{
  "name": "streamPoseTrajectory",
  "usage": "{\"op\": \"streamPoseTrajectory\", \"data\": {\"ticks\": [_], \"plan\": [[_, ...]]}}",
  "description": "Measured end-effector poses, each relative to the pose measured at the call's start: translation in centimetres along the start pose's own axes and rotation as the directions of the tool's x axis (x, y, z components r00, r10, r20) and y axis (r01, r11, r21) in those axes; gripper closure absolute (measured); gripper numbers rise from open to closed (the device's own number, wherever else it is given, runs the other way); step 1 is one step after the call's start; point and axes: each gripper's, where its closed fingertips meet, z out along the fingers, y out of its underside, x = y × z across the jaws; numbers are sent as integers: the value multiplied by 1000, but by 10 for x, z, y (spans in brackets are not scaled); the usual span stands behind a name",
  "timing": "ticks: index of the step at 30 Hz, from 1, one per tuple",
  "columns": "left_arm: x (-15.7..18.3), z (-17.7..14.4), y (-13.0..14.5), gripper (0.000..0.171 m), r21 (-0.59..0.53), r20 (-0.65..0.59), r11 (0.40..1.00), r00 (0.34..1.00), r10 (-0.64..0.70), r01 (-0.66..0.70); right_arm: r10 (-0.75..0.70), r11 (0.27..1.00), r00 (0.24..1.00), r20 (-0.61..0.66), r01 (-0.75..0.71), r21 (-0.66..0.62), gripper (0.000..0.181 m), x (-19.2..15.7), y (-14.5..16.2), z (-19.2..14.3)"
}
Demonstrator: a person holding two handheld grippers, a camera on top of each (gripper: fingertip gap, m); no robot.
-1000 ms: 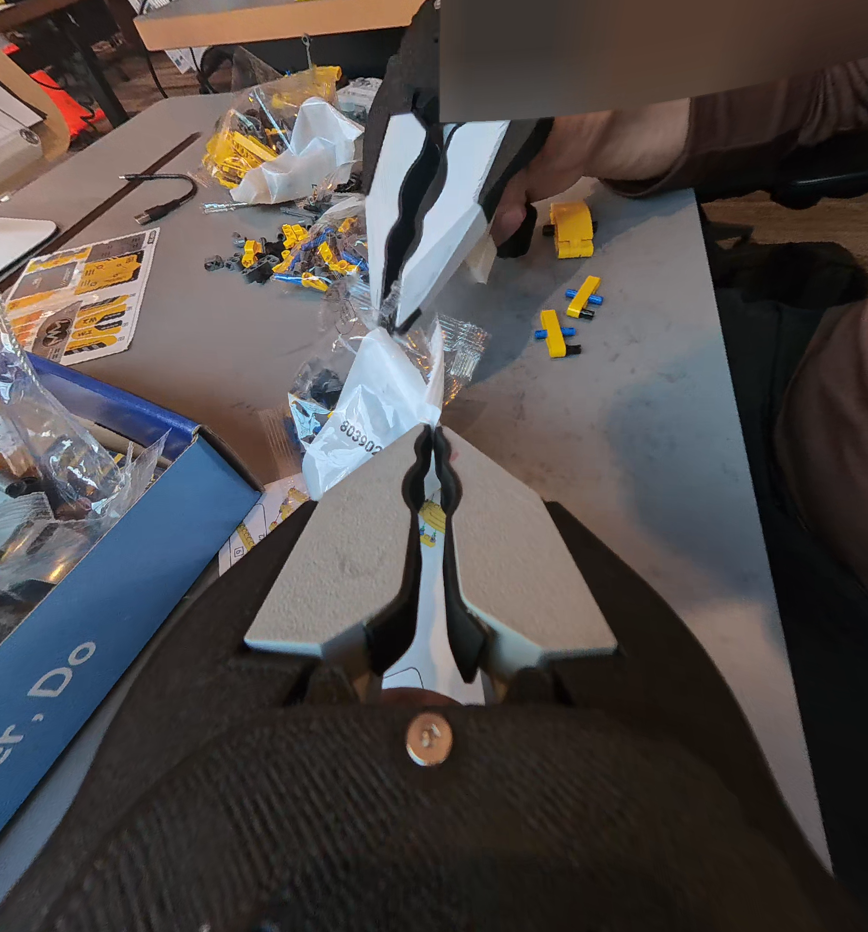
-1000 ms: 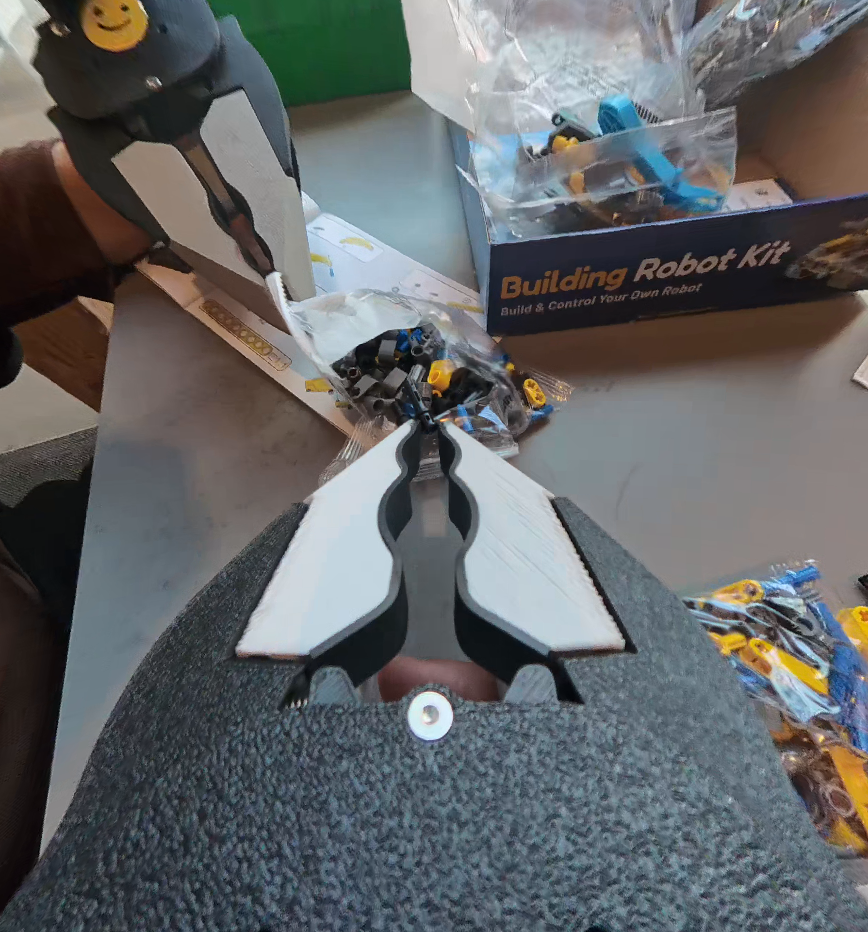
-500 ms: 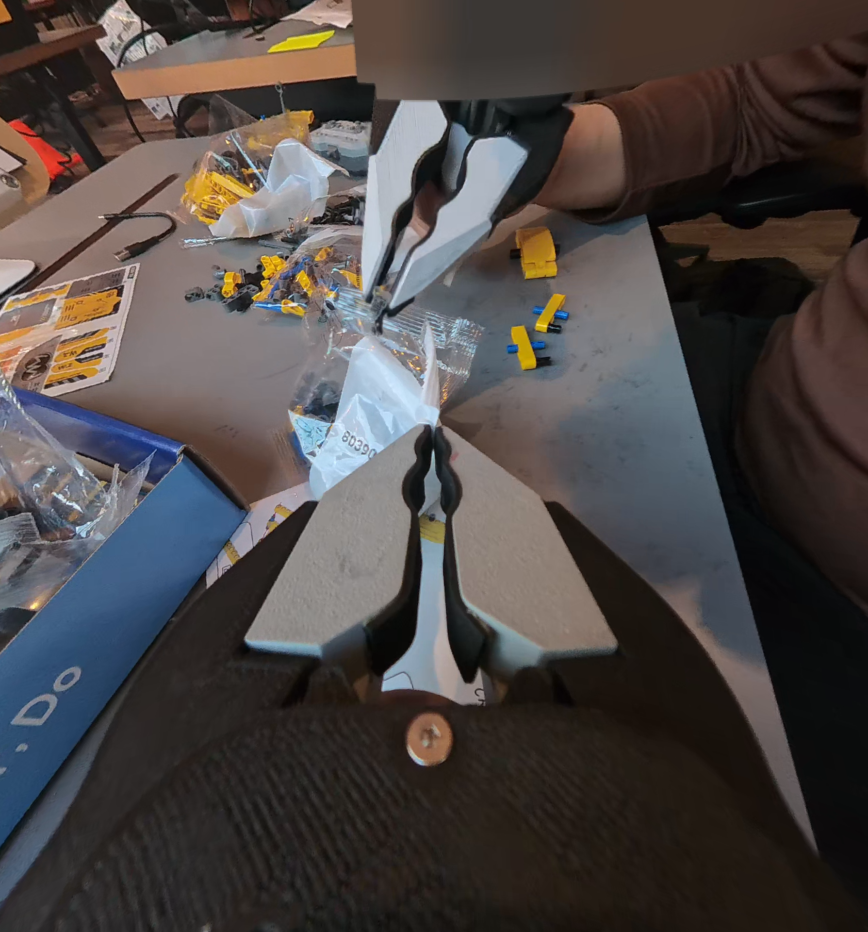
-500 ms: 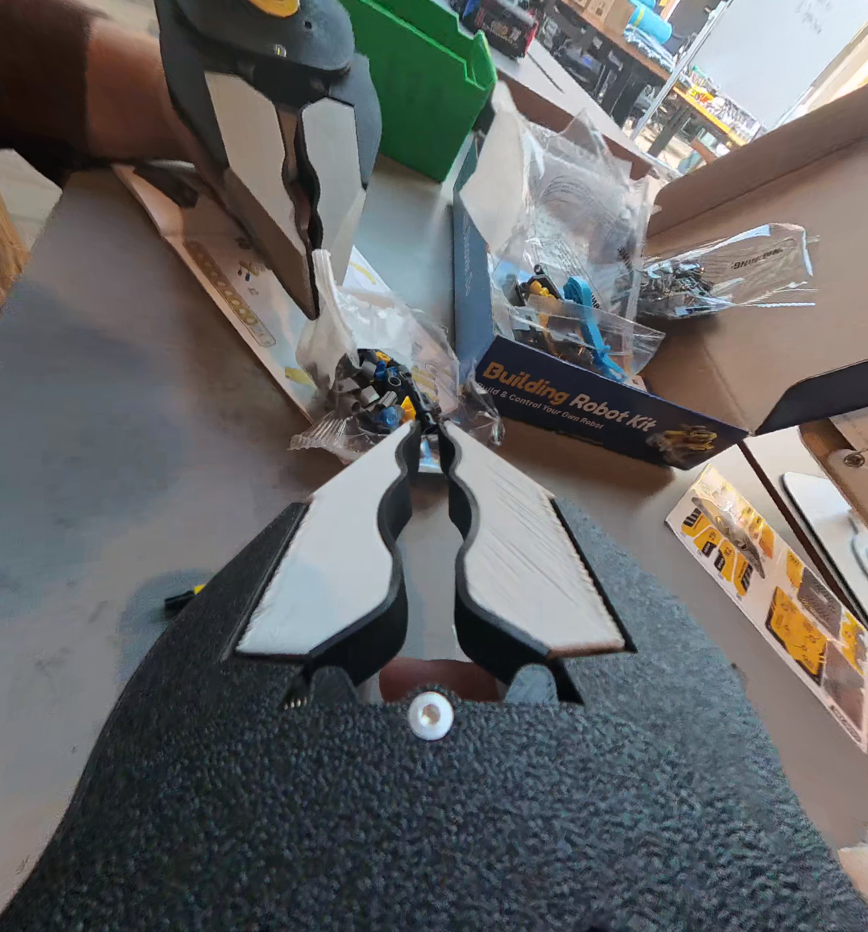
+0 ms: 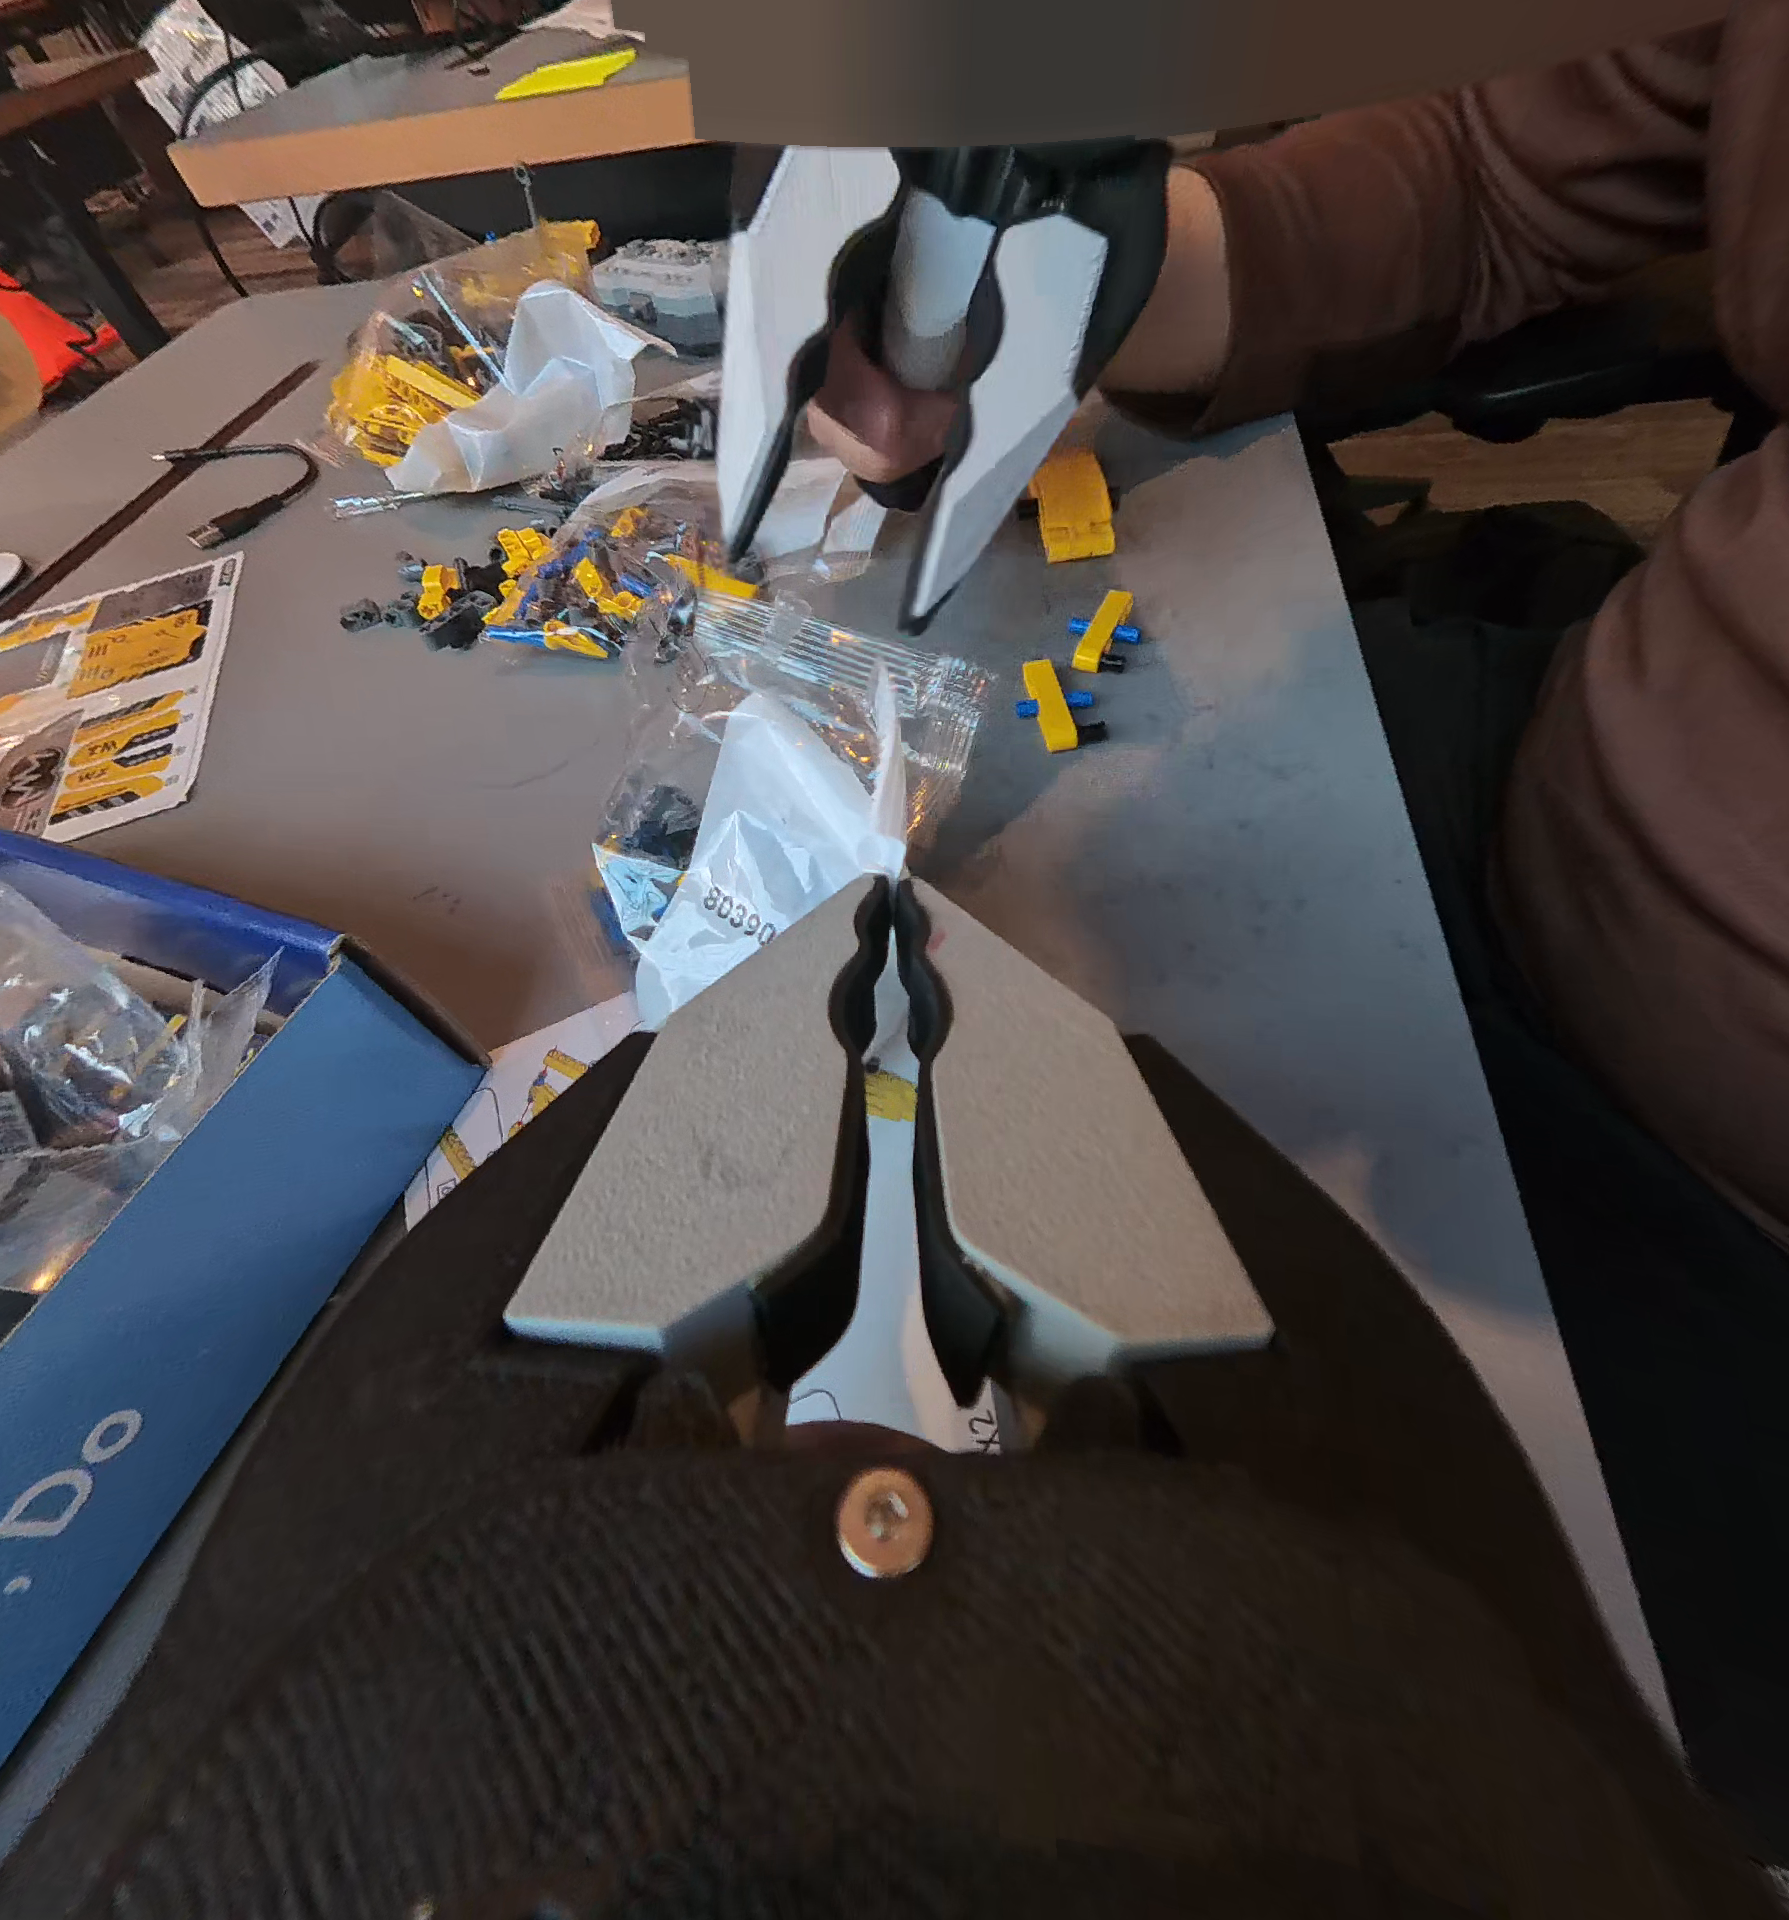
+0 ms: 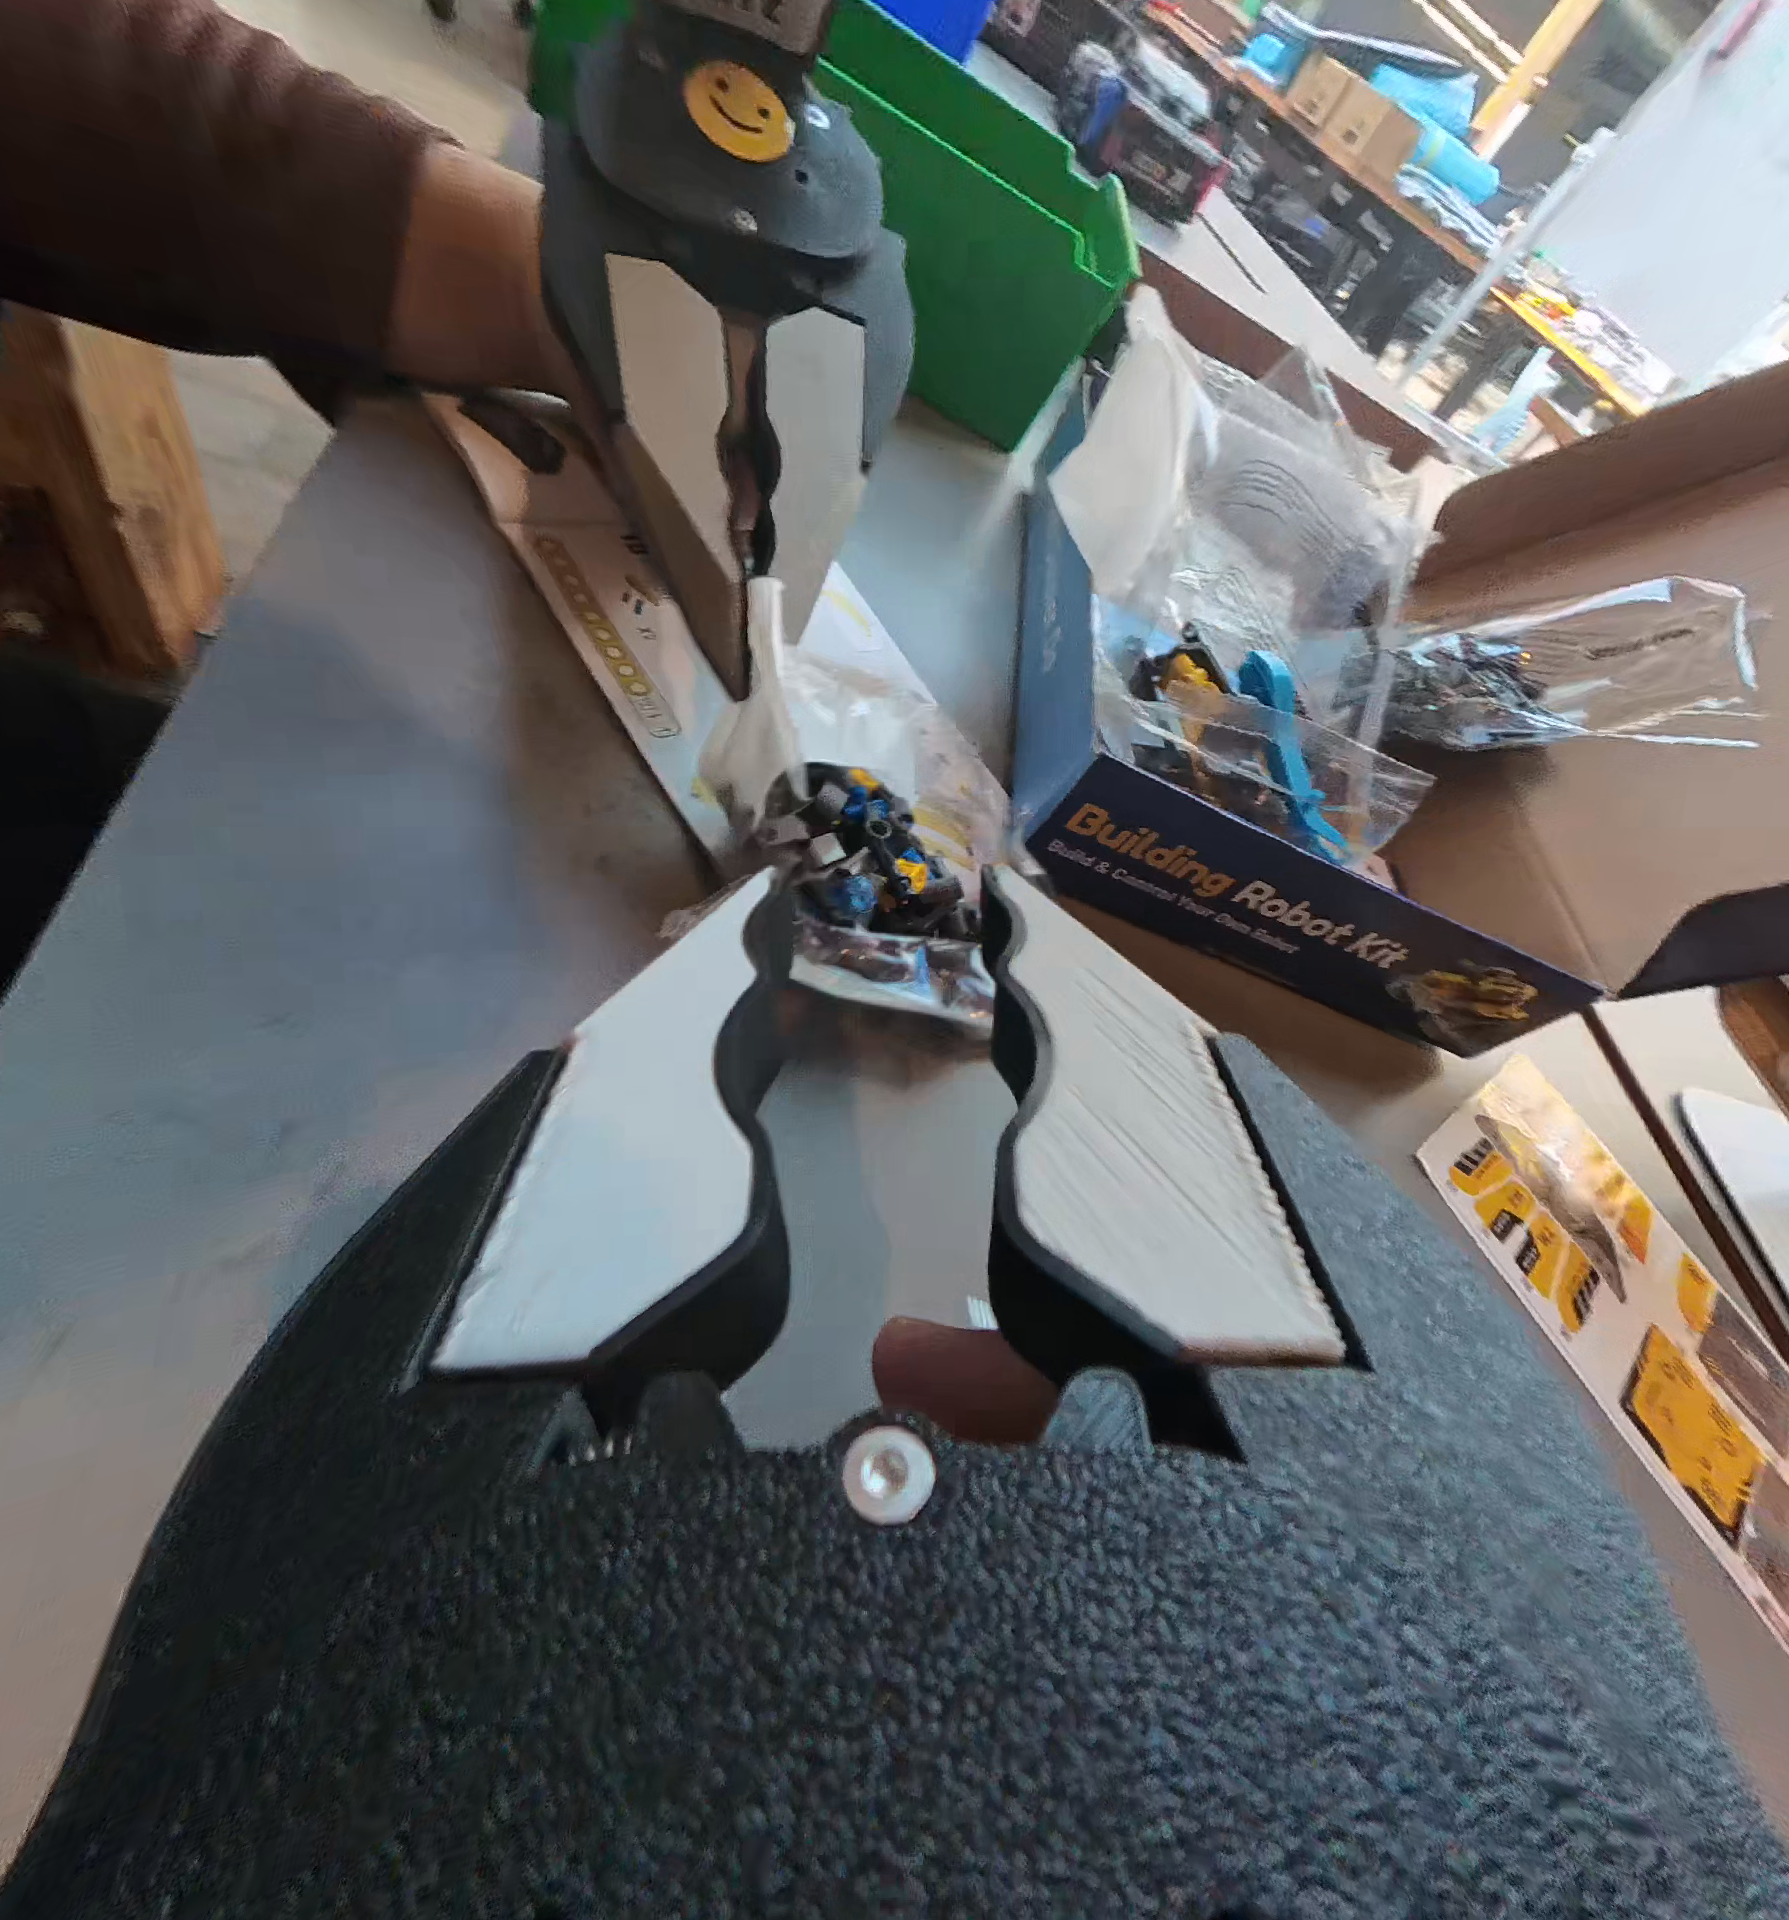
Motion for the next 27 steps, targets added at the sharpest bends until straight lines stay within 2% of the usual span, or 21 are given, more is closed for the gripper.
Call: {"op": "streamPoseTrajectory", "data": {"ticks": [2, 5, 8, 10, 12, 13, 14, 16, 20, 24, 27], "plan": [[-7, -3, -3, 171, 32, 18, 999, 999, -44, 43, -13, 1000, 998, 68, 12, 3, 138, -5, 6, -9], [-11, -9, -12, 171, 101, 4, 991, 996, -90, 89, -99, 992, 995, -28, 97, -76, 129, 12, 22, -7], [-9, -6, -11, 171, 74, -28, 995, 997, -71, 73, -259, 960, 962, -86, 246, -131, 122, 19, 20, 6], [-9, -2, -10, 171, 48, -65, 996, 995, -70, 73, -392, 912, 916, -88, 375, -164, 138, 16, 17, 13], [-12, -1, -13, 171, 42, -87, 995, 993, -82, 86, -485, 858, 872, -63, 462, -224, 166, 16, 19, 18], [-15, -2, -13, 171, 34, -83, 995, 992, -94, 97, -494, 845, 869, -31, 471, -252, 176, 15, 22, 18], [-19, -3, -14, 171, 25, -67, 994, 992, -106, 108, -474, 849, 881, -2, 456, -265, 178, 15, 21, 18], [-28, -8, -20, 171, 38, -4, 992, 993, -121, 121, -393, 885, 920, 13, 382, -266, 180, 21, 10, 13], [-50, -25, -34, 160, 87, 175, 985, 971, -165, 151, -240, 928, 971, 19, 235, -291, 181, 43, -12, 2], [-45, -38, -46, 145, 153, 233, 972, 950, -210, 177, -239, 909, 970, -31, 213, -359, 181, 60, -20, -12], [-39, -44, -46, 144, 186, 275, 962, 929, -248, 202, -274, 886, 960, -60, 228, -403, 181, 59, -19, -25]]}}
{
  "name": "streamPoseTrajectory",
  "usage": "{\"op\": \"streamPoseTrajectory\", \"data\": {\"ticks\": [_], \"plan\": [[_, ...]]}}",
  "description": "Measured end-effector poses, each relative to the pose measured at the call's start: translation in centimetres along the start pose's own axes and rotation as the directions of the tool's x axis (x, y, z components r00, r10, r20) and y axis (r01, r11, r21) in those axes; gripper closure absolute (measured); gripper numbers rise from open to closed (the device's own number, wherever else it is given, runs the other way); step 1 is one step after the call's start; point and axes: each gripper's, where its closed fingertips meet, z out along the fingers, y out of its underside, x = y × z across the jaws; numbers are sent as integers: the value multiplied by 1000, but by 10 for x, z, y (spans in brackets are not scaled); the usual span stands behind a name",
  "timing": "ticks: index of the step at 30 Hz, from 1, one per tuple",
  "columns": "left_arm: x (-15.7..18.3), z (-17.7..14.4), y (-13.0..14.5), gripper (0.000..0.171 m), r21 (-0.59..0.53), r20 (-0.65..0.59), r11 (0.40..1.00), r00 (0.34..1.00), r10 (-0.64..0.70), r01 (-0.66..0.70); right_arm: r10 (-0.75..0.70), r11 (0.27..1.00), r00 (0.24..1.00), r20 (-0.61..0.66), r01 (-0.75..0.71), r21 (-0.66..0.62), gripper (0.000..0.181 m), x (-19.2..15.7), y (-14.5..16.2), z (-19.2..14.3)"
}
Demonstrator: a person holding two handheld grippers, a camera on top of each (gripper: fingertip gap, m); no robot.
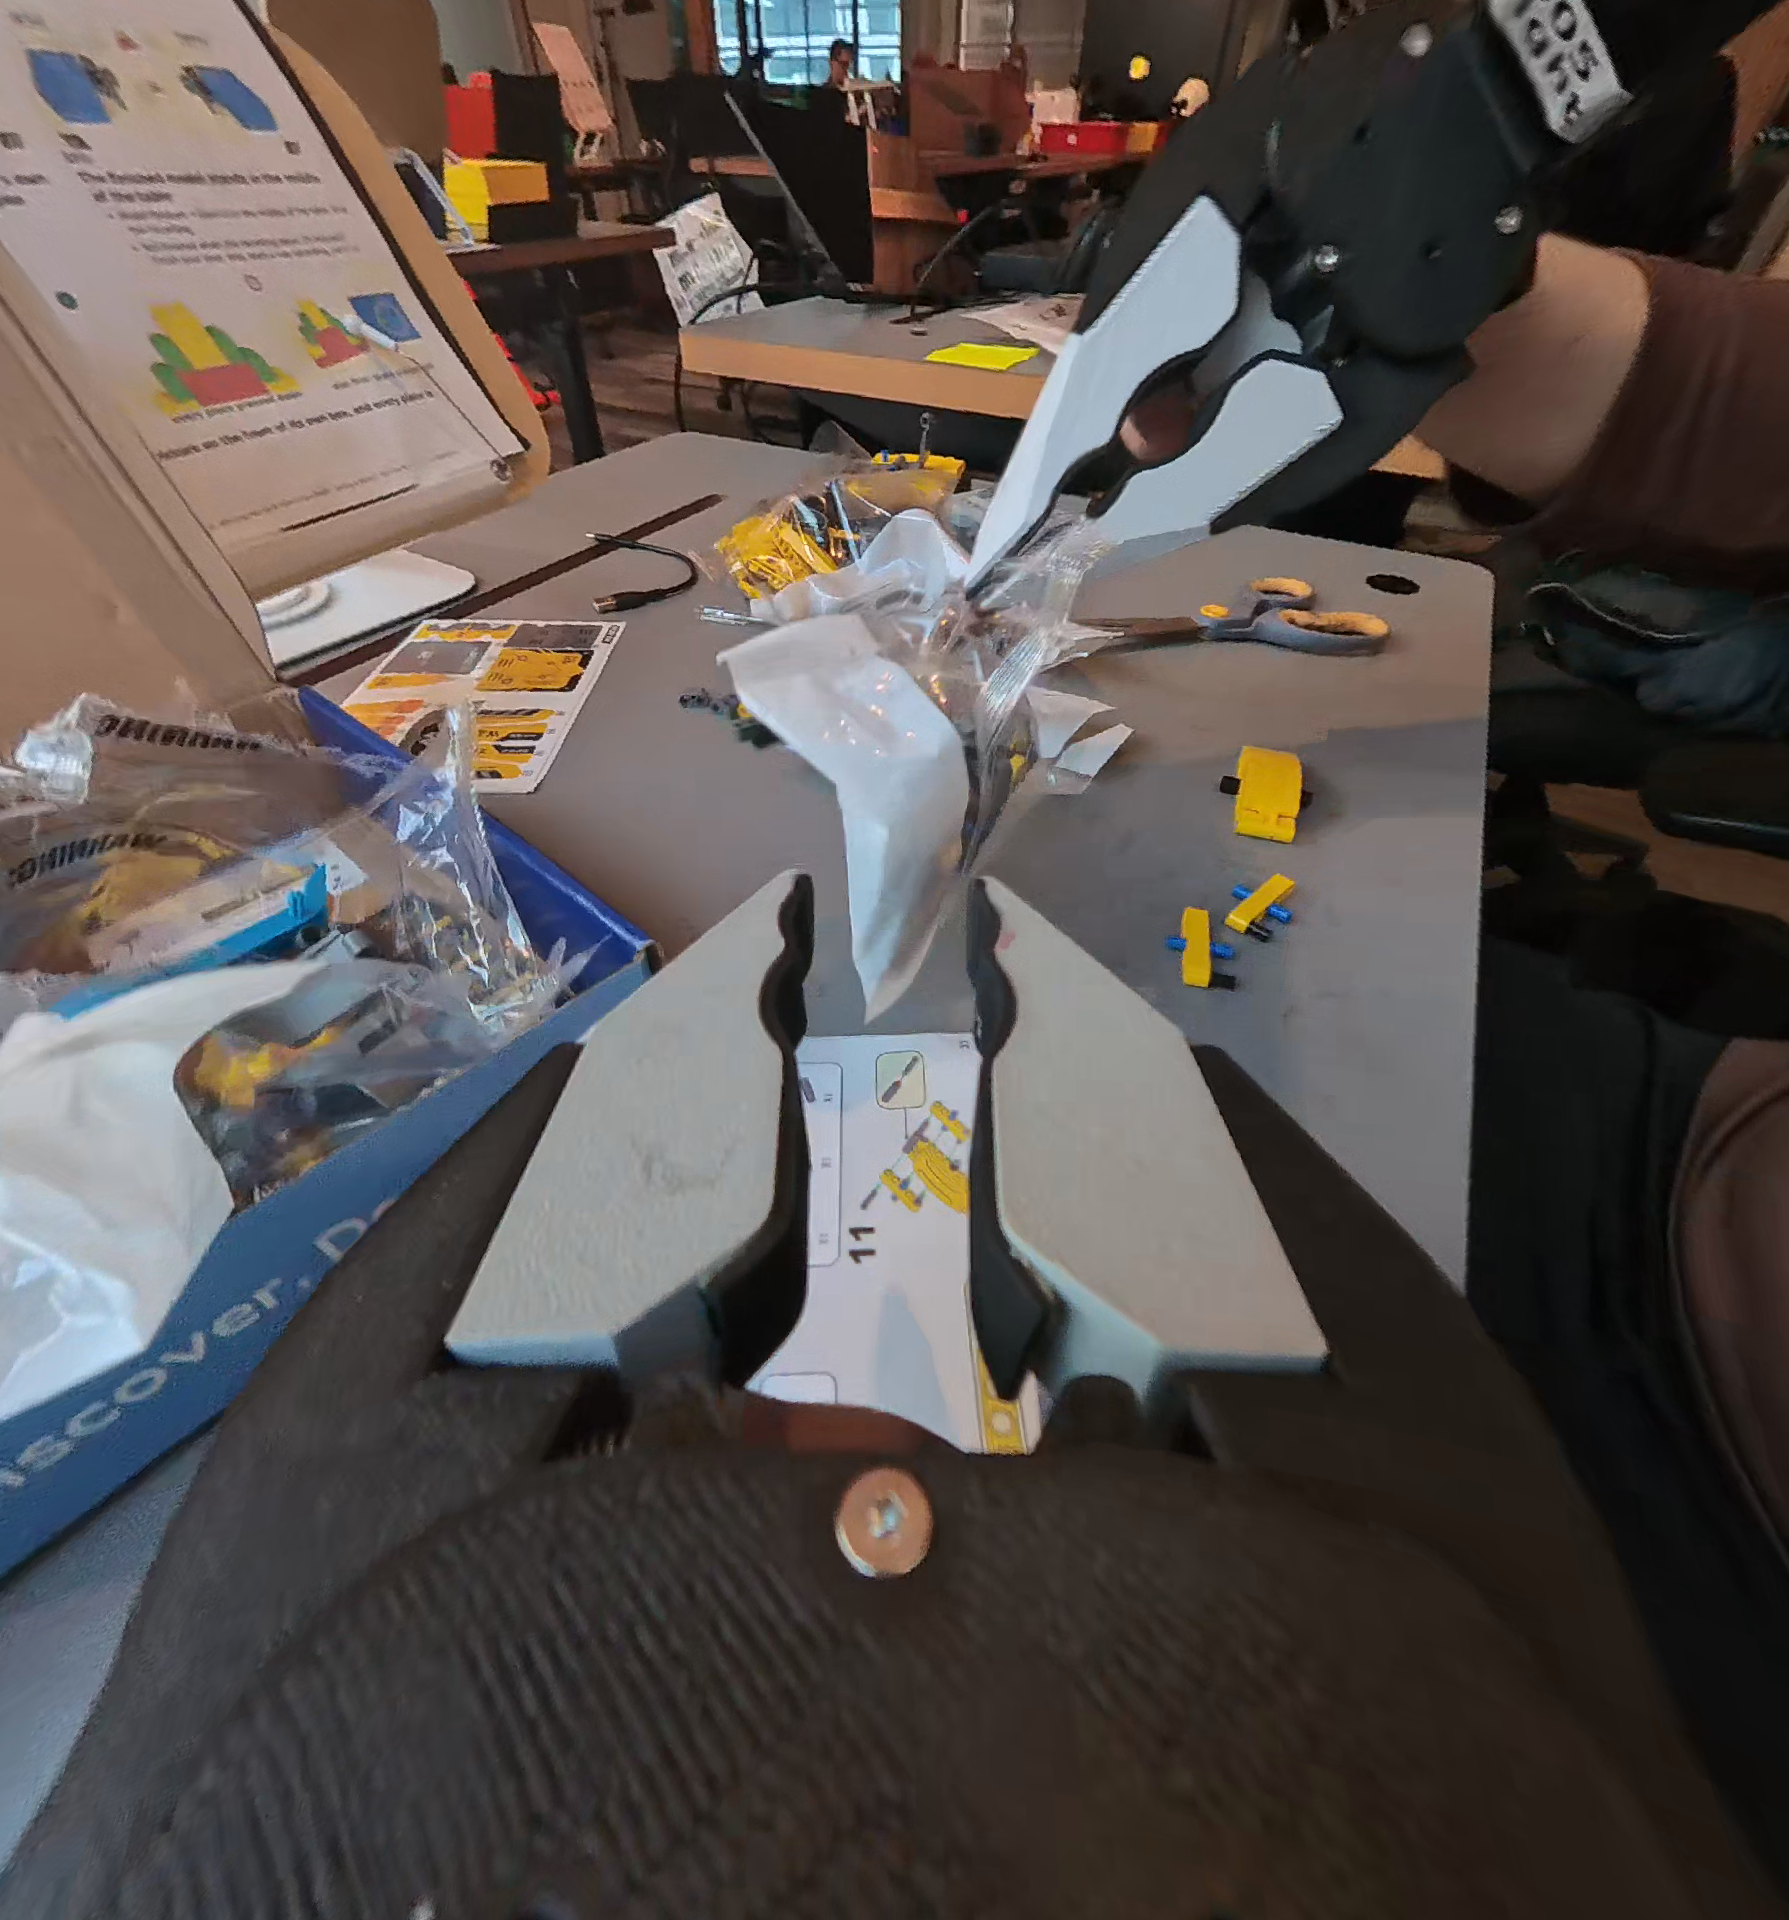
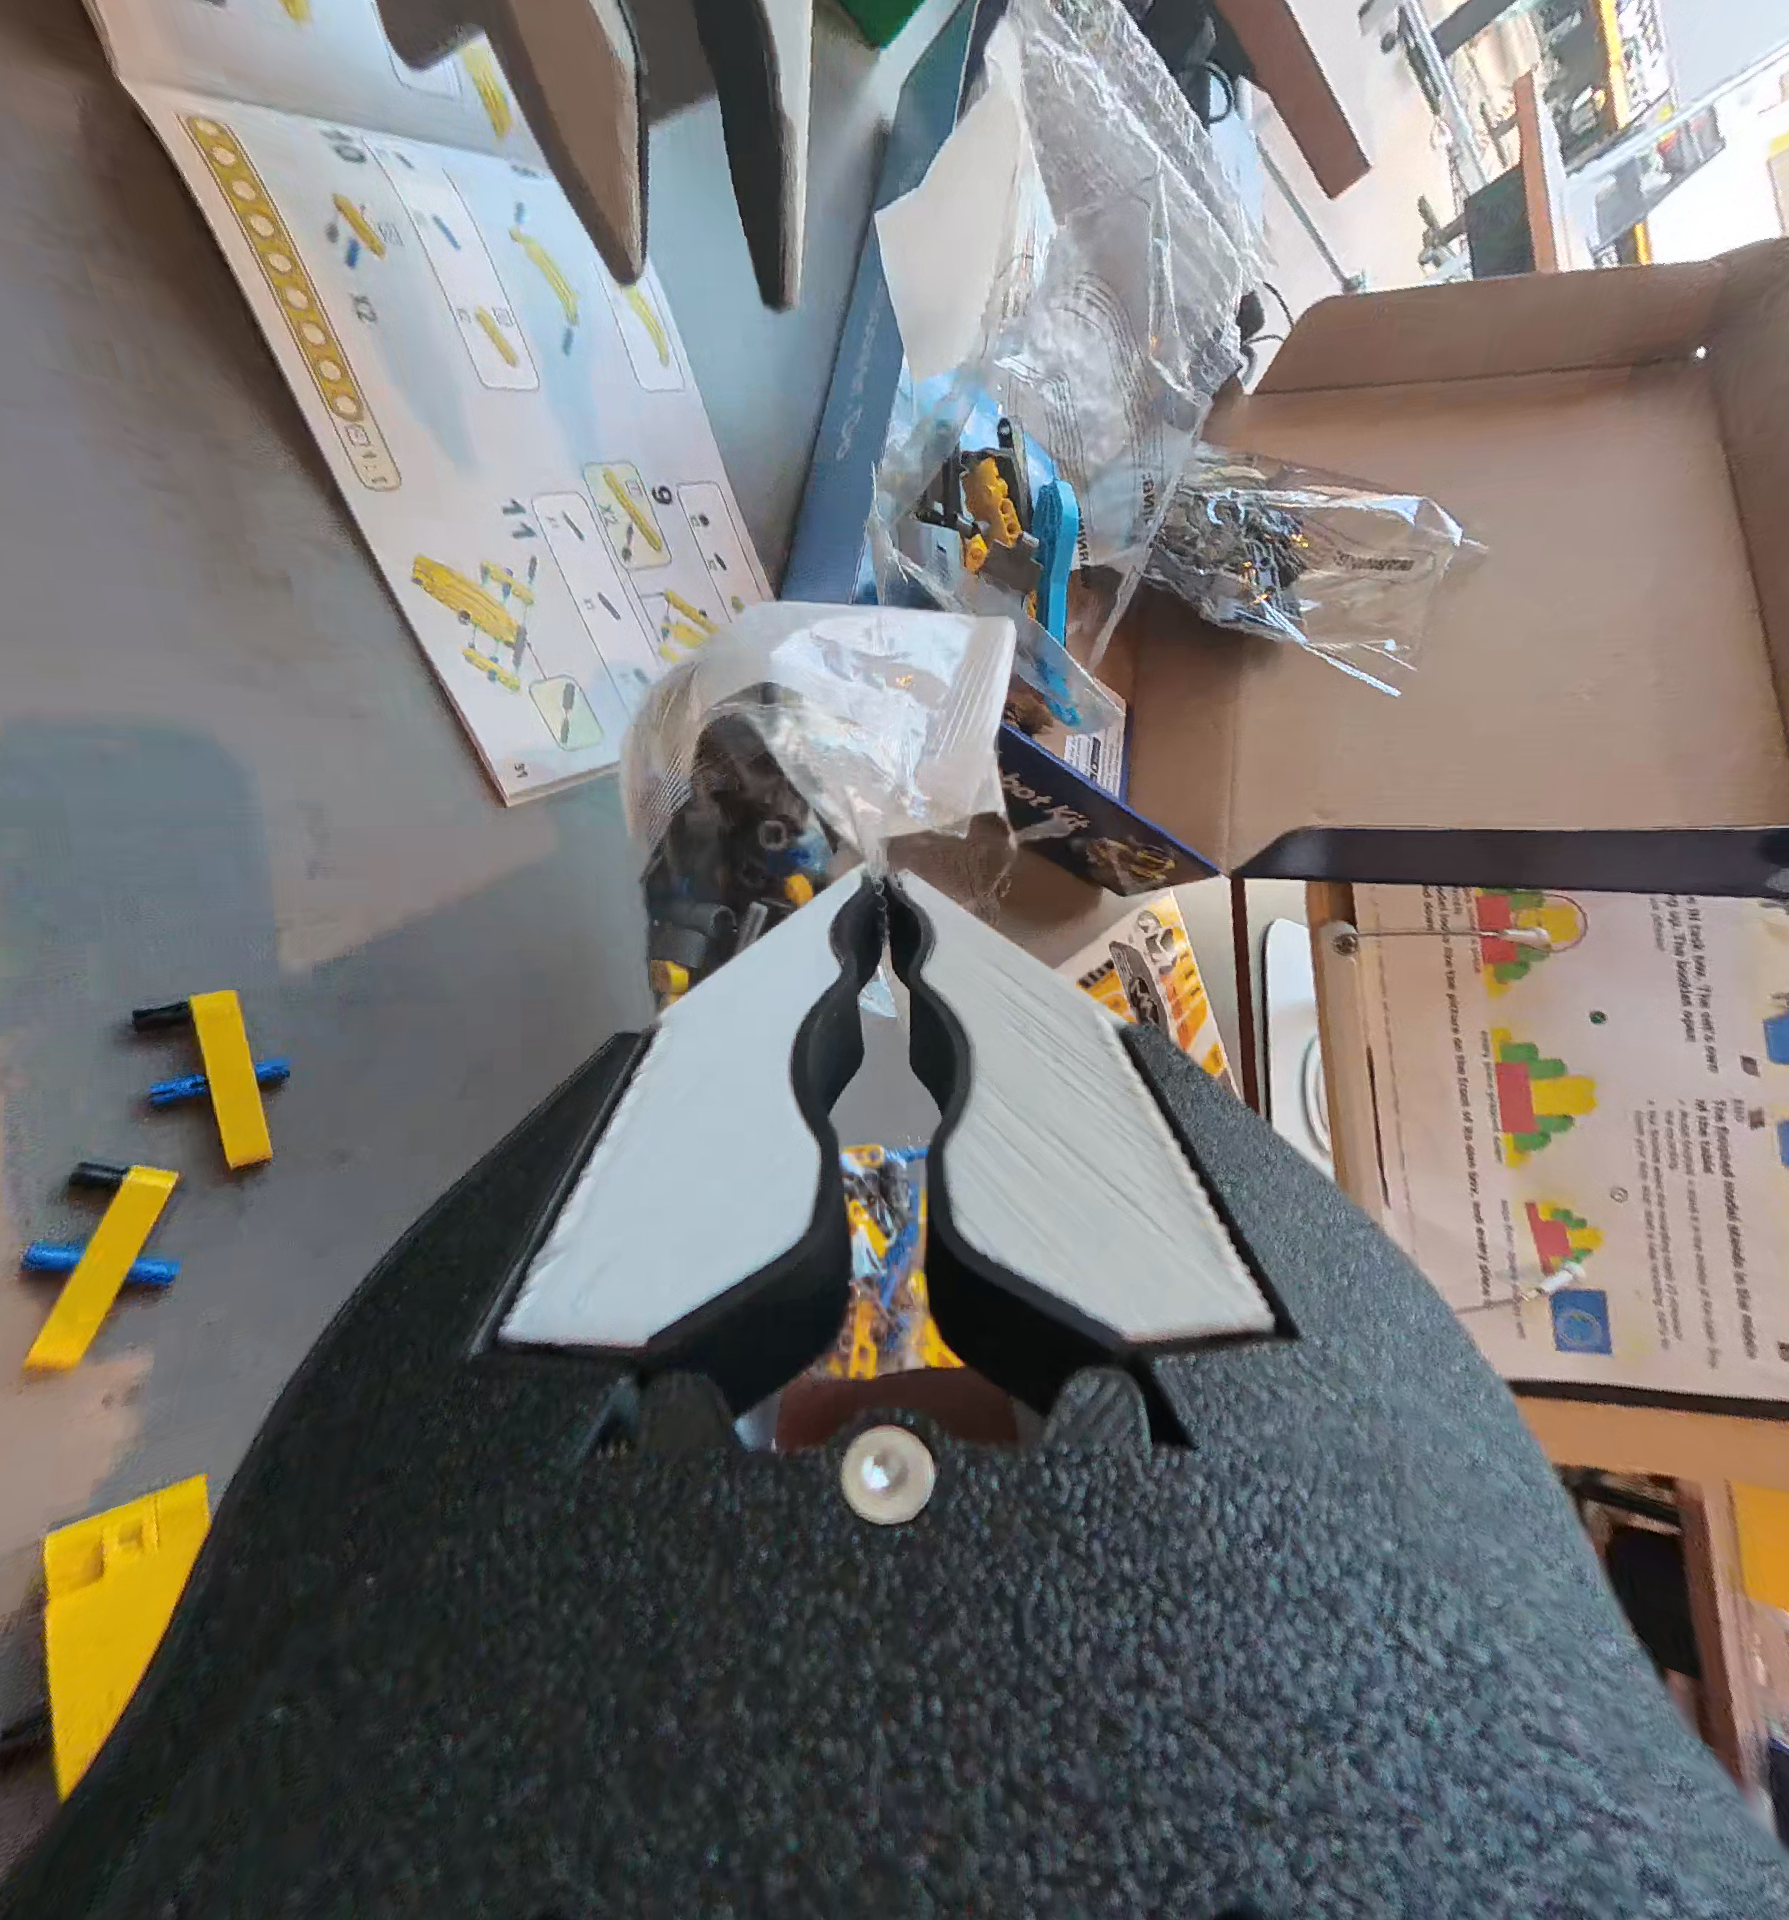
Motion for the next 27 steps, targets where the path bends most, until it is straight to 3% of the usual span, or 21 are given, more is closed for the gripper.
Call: {"op": "streamPoseTrajectory", "data": {"ticks": [9, 15, 17, 18, 23, 27], "plan": [[25, 31, 52, 124, -182, -5, 978, 994, -106, 104, -70, 994, 996, -63, 64, -93, 181, -5, 3, -29], [48, 62, 48, 94, -200, -124, 969, 977, -174, 147, -89, 996, 990, -106, 88, -20, 181, -7, -27, -49], [50, 71, 44, 92, -192, -162, 971, 971, -176, 144, -100, 995, 988, -119, 102, 9, 181, -11, -35, -48], [50, 74, 44, 94, -193, -176, 970, 968, -180, 145, -108, 993, 986, -127, 112, 27, 181, -13, -38, -48], [57, 82, 38, 135, -164, -294, 978, 940, -170, 125, -99, 987, 983, -156, 116, 108, 181, -15, -47, -45], [48, 90, 36, 152, -154, -267, 987, 960, -84, 44, -72, 980, 983, -170, 101, 169, 181, -13, -43, -35]]}}
